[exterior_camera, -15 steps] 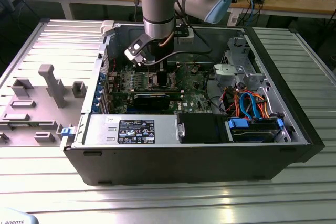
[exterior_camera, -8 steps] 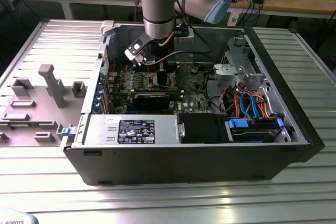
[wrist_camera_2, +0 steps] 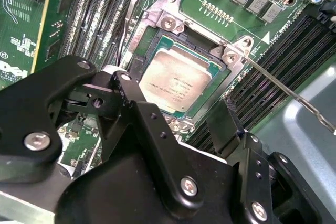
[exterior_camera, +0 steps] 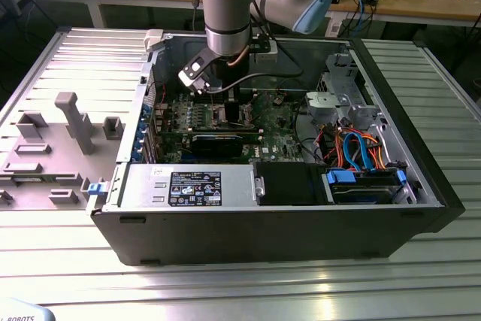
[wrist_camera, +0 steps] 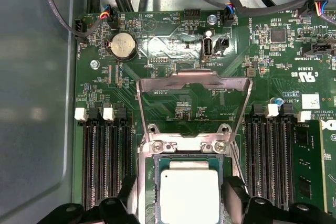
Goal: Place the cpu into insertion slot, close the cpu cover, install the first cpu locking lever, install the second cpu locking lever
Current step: 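Place the cpu into insertion slot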
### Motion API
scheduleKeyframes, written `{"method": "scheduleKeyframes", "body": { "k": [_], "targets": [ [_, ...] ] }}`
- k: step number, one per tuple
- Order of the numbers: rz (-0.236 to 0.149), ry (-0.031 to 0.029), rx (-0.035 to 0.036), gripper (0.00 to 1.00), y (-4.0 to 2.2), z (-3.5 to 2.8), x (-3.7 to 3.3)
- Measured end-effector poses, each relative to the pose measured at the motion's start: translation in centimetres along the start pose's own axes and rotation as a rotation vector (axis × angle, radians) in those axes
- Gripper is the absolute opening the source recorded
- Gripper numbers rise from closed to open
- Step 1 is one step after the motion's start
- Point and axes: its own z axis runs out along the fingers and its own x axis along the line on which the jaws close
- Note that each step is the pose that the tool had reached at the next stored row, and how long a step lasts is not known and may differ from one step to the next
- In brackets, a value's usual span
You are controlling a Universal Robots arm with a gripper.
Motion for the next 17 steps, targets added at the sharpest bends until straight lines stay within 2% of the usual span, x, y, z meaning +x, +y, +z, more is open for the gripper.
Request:
{"method": "scheduleKeyframes", "body": {
  "k": [6,11,13,15,16,17],
  "targets": [
    [0.000,0.0000,0.0019,0.75,0.07,-0.65,0.02],
    [0.000,-0.0001,0.0105,0.74,0.21,-1.69,0.05],
    [0.000,-0.0001,0.0139,0.60,0.27,-1.84,-0.05],
    [0.001,-0.0001,0.0139,0.36,0.27,-1.85,-0.24],
    [0.001,-0.0001,0.0139,0.31,0.27,-1.85,-0.25],
    [0.000,-0.0001,0.0139,0.31,0.27,-1.85,-0.26]
  ]
}}
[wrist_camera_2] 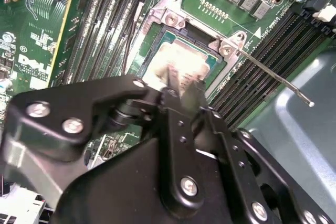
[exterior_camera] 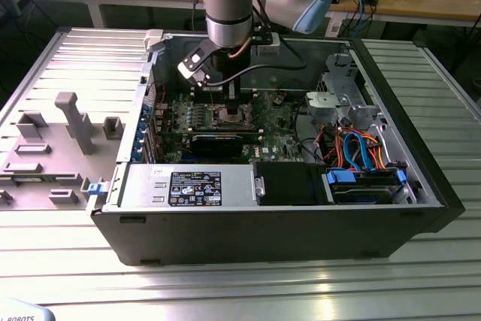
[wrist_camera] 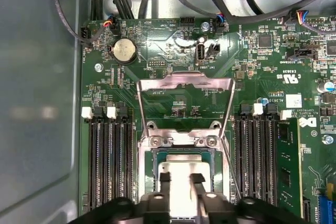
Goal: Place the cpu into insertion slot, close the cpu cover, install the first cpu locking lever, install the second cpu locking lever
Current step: 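Place the cpu into insertion slot, then close the cpu cover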
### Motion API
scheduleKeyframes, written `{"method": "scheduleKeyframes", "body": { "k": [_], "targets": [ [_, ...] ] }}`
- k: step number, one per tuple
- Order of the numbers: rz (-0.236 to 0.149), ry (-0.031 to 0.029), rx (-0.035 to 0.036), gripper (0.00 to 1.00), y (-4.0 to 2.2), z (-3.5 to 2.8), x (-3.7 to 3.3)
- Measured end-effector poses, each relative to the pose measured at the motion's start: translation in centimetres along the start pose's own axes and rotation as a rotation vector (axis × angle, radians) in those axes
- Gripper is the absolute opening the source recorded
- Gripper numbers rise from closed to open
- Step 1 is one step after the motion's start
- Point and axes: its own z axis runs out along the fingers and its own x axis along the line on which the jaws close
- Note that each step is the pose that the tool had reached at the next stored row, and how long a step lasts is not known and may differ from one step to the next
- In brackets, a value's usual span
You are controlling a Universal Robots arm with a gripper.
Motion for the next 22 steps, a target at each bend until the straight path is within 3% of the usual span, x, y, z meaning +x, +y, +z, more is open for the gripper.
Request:
{"method": "scheduleKeyframes", "body": {
  "k": [3,22],
  "targets": [
    [0.000,0.0000,0.0000,0.11,0.00,0.00,-0.02],
    [0.000,0.0000,0.0000,0.11,0.05,-0.41,-0.15]
  ]
}}
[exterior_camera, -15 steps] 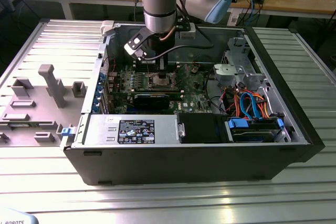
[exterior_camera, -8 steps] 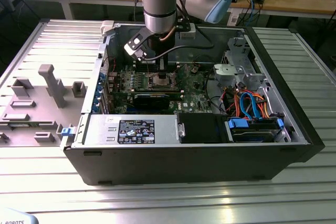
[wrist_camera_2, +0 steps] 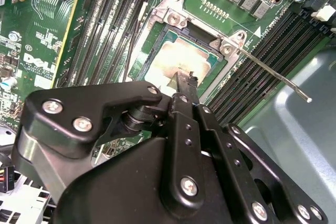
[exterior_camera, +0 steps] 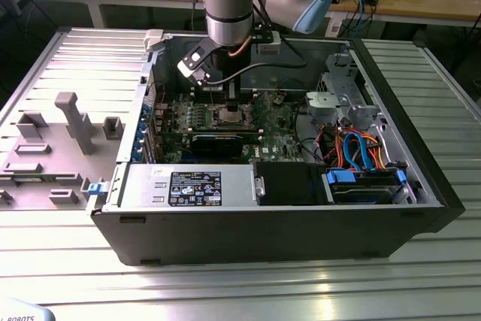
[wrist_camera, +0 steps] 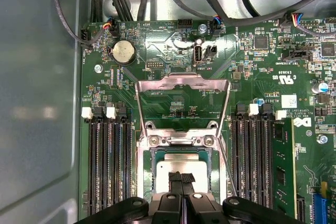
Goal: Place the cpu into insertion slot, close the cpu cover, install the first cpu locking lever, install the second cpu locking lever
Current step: 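Close the cpu cover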
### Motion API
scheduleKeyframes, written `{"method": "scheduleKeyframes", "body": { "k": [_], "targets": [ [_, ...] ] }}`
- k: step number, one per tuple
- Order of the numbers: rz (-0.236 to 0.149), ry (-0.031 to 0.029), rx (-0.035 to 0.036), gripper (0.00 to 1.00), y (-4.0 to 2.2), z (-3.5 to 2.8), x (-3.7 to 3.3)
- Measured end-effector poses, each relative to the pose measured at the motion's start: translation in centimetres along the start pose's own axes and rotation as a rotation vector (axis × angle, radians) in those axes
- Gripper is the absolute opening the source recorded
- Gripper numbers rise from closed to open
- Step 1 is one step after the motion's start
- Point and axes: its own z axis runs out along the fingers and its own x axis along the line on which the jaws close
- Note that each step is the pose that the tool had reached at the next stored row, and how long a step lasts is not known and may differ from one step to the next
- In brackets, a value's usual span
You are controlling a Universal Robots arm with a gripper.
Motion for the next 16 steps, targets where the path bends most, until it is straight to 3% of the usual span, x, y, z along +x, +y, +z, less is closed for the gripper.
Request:
{"method": "scheduleKeyframes", "body": {
  "k": [10,16],
  "targets": [
    [0.000,-0.0001,0.0001,0.11,0.01,-0.17,0.00],
    [0.000,0.0000,0.0000,0.11,0.07,-0.98,0.03]
  ]
}}
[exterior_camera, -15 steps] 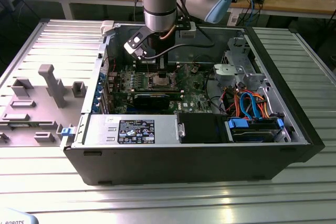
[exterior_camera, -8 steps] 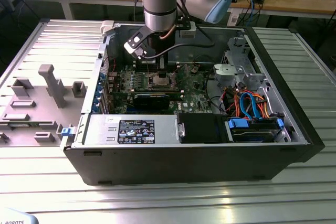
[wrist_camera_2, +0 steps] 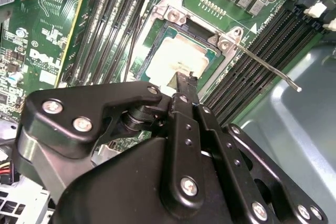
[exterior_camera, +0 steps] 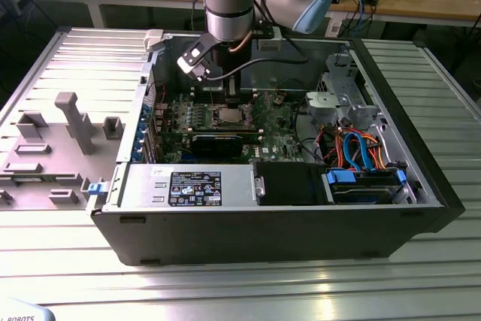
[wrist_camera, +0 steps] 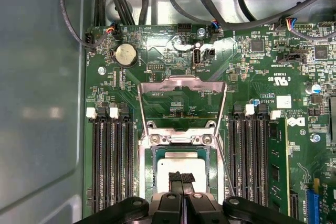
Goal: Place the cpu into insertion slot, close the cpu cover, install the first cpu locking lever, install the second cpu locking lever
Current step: 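Close the cpu cover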
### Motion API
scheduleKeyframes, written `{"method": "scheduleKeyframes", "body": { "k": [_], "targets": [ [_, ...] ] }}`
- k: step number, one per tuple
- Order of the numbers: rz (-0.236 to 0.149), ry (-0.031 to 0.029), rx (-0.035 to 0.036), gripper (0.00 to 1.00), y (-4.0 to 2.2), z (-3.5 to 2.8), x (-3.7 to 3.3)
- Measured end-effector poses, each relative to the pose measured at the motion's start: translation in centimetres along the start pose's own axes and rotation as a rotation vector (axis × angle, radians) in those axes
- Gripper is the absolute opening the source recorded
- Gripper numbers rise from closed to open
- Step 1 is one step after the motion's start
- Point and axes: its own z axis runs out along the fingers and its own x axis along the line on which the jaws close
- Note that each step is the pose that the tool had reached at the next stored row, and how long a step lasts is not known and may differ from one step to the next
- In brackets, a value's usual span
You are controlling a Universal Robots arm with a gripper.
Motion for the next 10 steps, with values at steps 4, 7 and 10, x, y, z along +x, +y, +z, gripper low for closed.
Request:
{"method": "scheduleKeyframes", "body": {
  "k": [4,7,10],
  "targets": [
    [0.000,0.0000,0.0000,0.11,0.02,-0.25,0.01],
    [0.000,0.0000,0.0000,0.11,0.04,-0.50,0.01],
    [0.000,0.0000,0.0000,0.11,0.06,-0.77,0.02]
  ]
}}
